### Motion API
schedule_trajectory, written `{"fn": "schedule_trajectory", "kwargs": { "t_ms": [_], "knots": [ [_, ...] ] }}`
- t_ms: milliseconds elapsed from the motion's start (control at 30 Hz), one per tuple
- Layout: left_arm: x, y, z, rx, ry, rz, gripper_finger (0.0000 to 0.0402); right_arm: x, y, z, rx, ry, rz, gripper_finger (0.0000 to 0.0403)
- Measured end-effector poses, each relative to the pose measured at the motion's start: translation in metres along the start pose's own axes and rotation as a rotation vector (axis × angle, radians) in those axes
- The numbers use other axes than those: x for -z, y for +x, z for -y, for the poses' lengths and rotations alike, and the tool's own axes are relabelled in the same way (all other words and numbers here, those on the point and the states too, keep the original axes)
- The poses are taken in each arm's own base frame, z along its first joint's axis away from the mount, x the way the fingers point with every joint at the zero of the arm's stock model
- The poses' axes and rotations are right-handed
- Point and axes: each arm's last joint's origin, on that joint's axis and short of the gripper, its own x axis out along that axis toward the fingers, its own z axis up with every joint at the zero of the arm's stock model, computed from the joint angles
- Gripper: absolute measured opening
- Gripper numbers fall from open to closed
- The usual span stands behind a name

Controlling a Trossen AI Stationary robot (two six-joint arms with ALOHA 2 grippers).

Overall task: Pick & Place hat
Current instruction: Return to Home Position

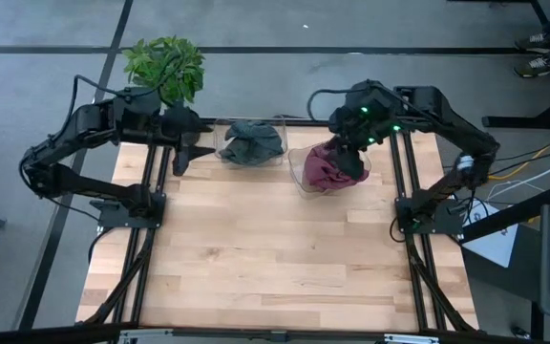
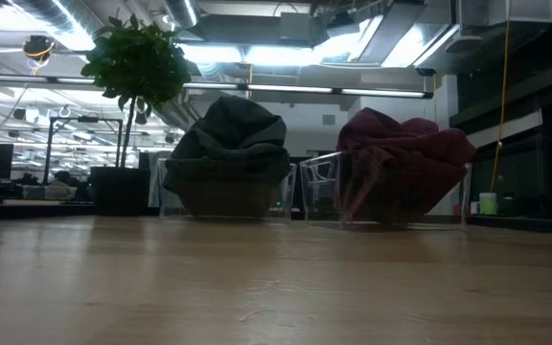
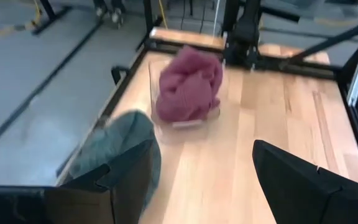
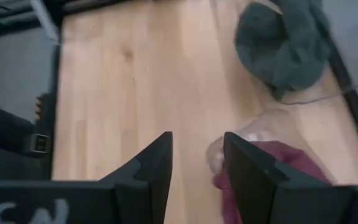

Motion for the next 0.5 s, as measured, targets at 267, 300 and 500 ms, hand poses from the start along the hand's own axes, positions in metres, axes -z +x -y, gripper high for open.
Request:
{"fn": "schedule_trajectory", "kwargs": {
  "t_ms": [267,300,500],
  "knots": [
    [0.006,0.000,0.000,0.009,-0.028,-0.065,0.0267,0.056,0.004,0.000,-0.082,0.043,0.258,0.0142],
    [0.006,0.000,0.000,0.009,-0.027,-0.065,0.0267,0.065,0.004,0.000,-0.086,0.050,0.299,0.0142],
    [0.006,0.000,0.000,0.005,0.011,-0.062,0.0267,0.111,0.013,0.003,-0.131,0.063,0.585,0.0142]
  ]
}}
